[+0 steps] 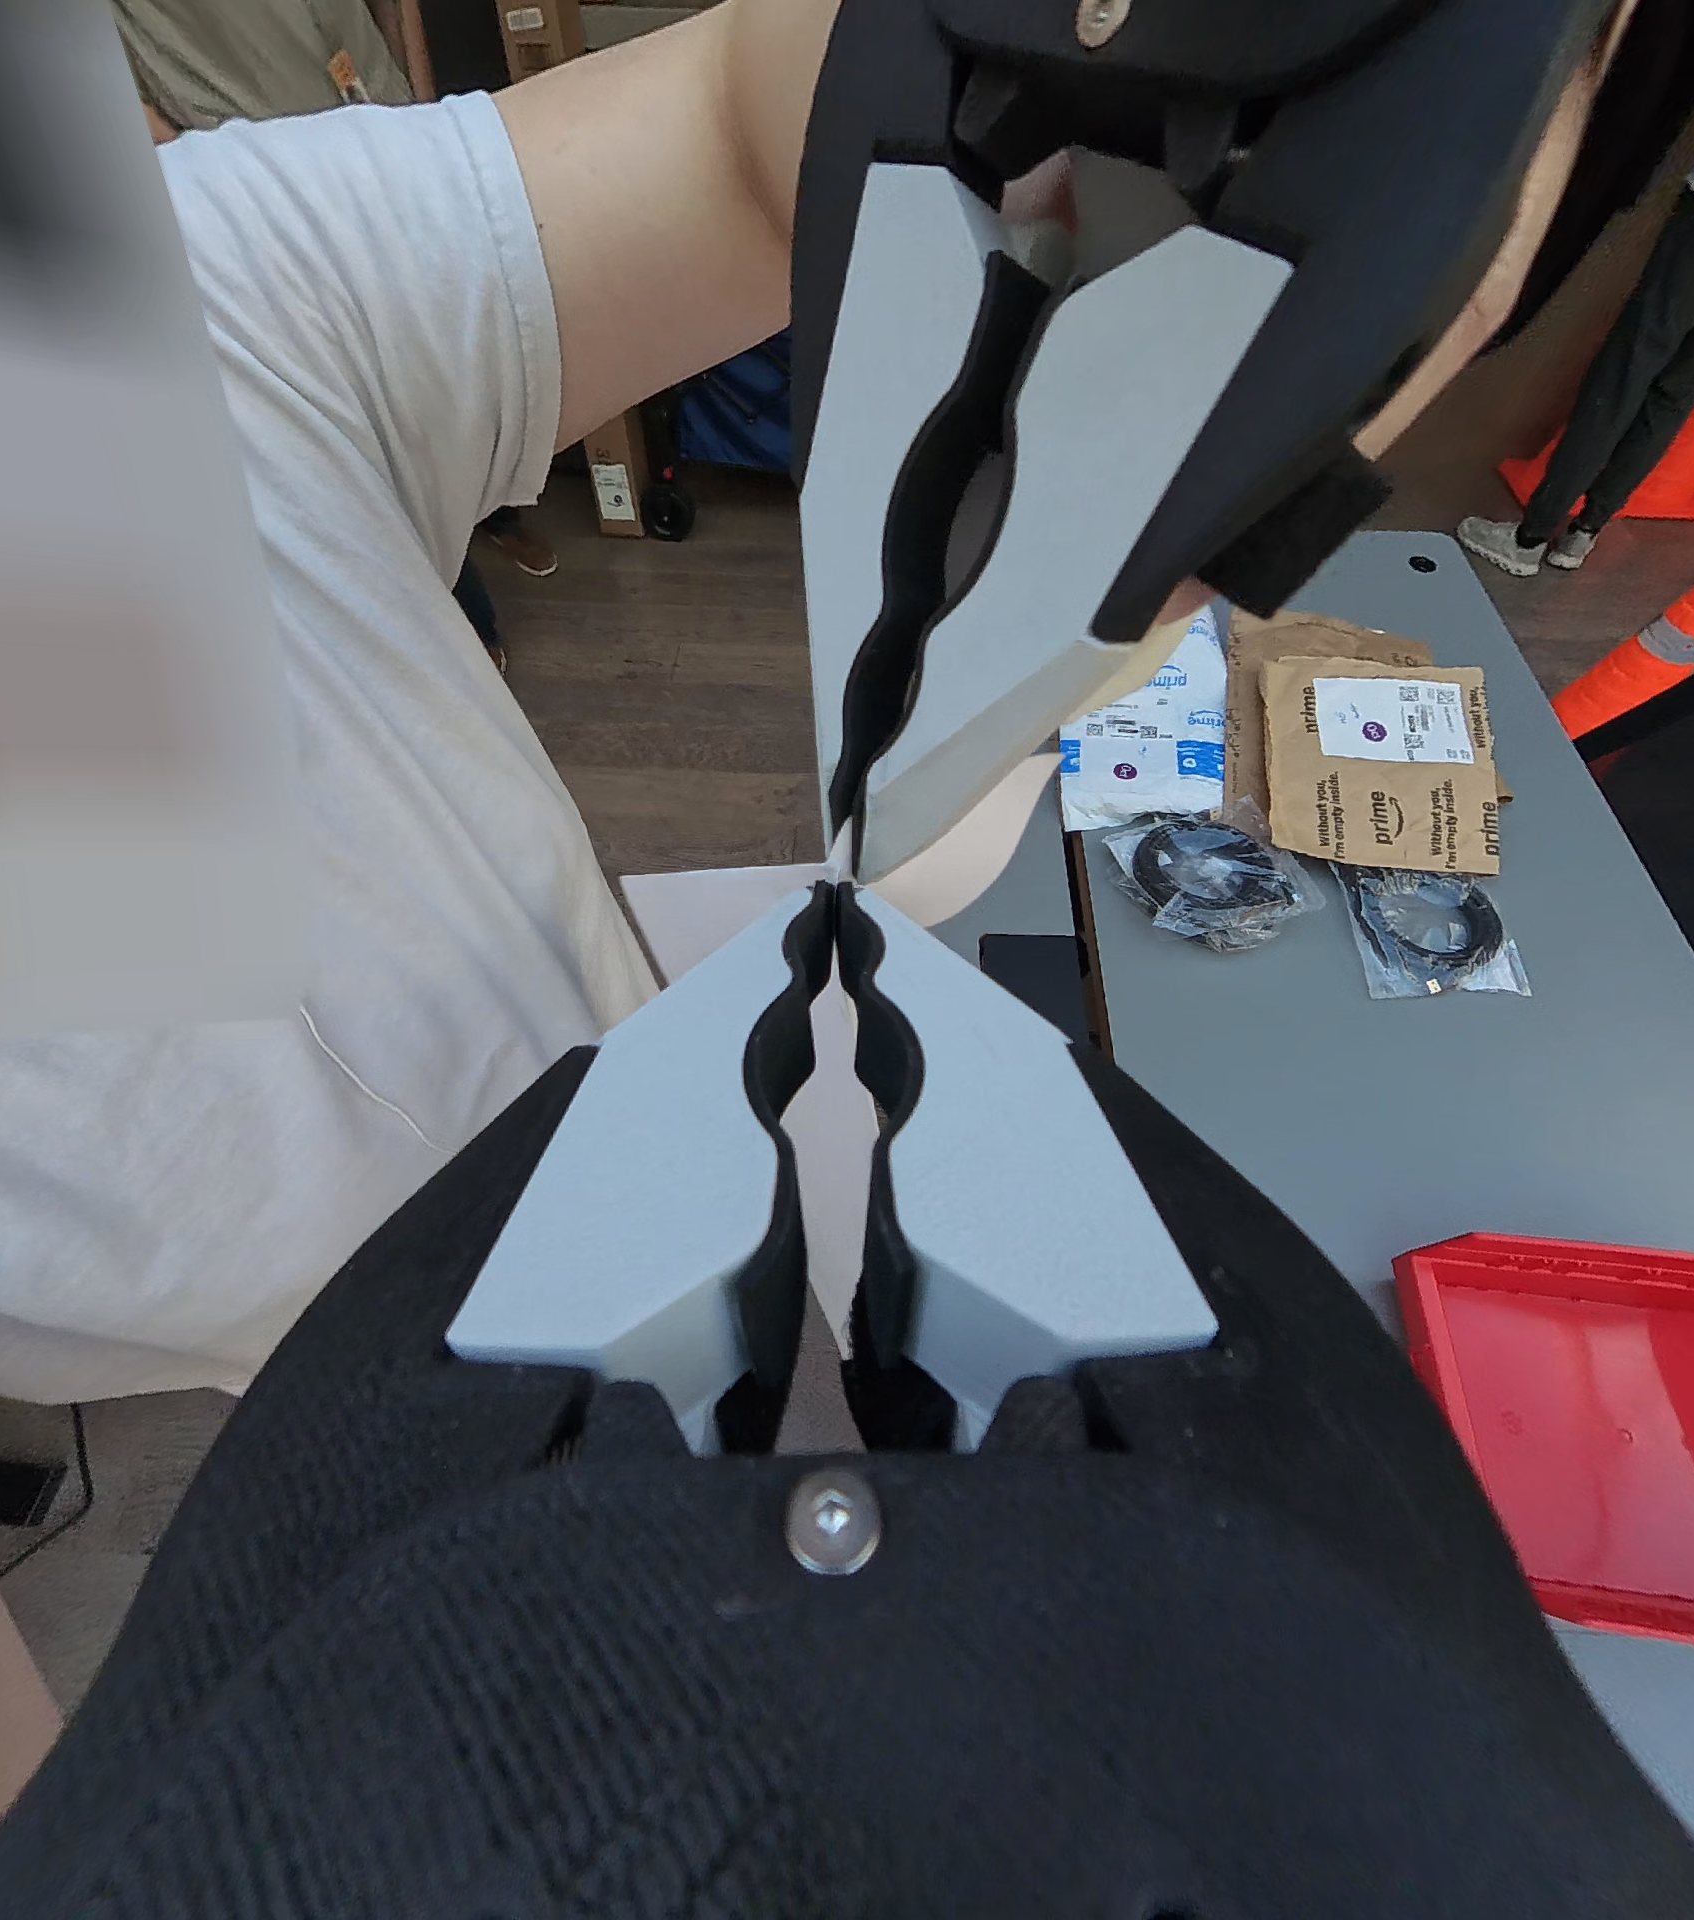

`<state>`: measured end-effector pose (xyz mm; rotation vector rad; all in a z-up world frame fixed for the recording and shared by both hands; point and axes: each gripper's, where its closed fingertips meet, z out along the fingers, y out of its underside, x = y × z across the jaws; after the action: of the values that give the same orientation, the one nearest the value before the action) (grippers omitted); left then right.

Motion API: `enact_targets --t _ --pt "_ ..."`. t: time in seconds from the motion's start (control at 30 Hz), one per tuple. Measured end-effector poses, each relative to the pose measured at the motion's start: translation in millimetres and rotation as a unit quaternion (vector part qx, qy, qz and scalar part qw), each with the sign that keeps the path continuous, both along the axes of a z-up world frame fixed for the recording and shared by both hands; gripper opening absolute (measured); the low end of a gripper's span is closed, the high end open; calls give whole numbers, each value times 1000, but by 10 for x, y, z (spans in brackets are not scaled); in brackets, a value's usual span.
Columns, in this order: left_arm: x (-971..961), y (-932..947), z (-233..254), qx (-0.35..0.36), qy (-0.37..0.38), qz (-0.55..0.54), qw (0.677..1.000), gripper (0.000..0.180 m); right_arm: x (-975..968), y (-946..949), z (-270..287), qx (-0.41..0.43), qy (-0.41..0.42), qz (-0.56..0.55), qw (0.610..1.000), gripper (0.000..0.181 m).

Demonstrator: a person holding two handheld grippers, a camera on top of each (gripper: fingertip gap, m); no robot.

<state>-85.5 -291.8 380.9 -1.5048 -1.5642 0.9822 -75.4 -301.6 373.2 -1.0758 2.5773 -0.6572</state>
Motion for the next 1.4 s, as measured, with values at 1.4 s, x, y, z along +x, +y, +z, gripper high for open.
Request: enact_targets --t 1.4 --pt "178 106 378 101 137 -149 974 0 136 149 380 69 -100 89 989 0"
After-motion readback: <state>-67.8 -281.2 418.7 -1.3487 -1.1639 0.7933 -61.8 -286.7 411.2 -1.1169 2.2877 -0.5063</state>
